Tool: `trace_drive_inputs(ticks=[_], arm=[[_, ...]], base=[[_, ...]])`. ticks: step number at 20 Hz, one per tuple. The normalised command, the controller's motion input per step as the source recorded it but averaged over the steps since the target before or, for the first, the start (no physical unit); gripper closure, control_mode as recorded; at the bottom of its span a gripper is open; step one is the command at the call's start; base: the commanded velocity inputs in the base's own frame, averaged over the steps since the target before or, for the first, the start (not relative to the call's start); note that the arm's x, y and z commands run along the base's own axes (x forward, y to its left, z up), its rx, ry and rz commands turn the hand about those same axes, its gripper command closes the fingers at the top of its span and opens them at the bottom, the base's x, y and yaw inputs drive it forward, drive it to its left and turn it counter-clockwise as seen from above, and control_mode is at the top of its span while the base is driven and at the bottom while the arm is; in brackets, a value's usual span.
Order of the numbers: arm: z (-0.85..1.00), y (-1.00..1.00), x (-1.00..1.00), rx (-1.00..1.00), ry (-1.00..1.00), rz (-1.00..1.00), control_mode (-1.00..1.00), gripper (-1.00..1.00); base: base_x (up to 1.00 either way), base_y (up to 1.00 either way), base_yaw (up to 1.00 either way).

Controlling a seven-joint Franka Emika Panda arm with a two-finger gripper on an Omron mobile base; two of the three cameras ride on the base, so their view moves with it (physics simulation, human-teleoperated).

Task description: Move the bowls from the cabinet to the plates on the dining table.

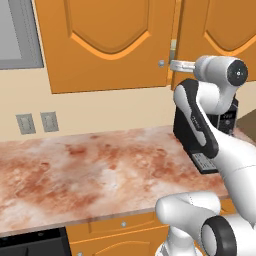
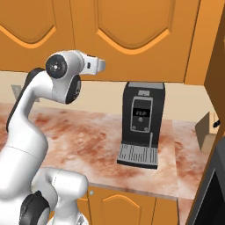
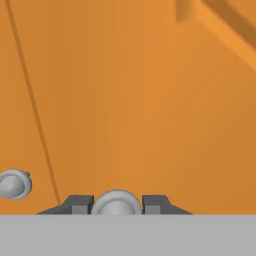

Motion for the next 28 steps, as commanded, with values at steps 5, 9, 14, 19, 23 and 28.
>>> trace_drive_inputs(ticks=[5, 9, 14, 19, 23, 28], arm=[[0.22, -0.32, -0.44, -0.02, -0.09, 0.0, -1.0, 1.0], [0.22, -0.41, -0.49, -0.04, -0.12, 0.01, -1.0, 1.0], [0.23, -0.51, -0.58, -0.03, -0.14, 0.04, -1.0, 1.0], [0.25, -0.51, -0.61, -0.03, -0.12, 0.03, -1.0, 1.0], [0.25, -0.52, -0.6, -0.03, -0.12, 0.03, -1.0, 1.0], [0.25, -0.53, -0.6, -0.03, -0.12, 0.04, -1.0, 1.0]], base=[[0.0, 0.0, 0.0], [0.0, 0.0, 0.0], [0.0, 0.0, 0.0], [0.0, 0.0, 0.0], [0.0, 0.0, 0.0], [0.0, 0.0, 0.0]])
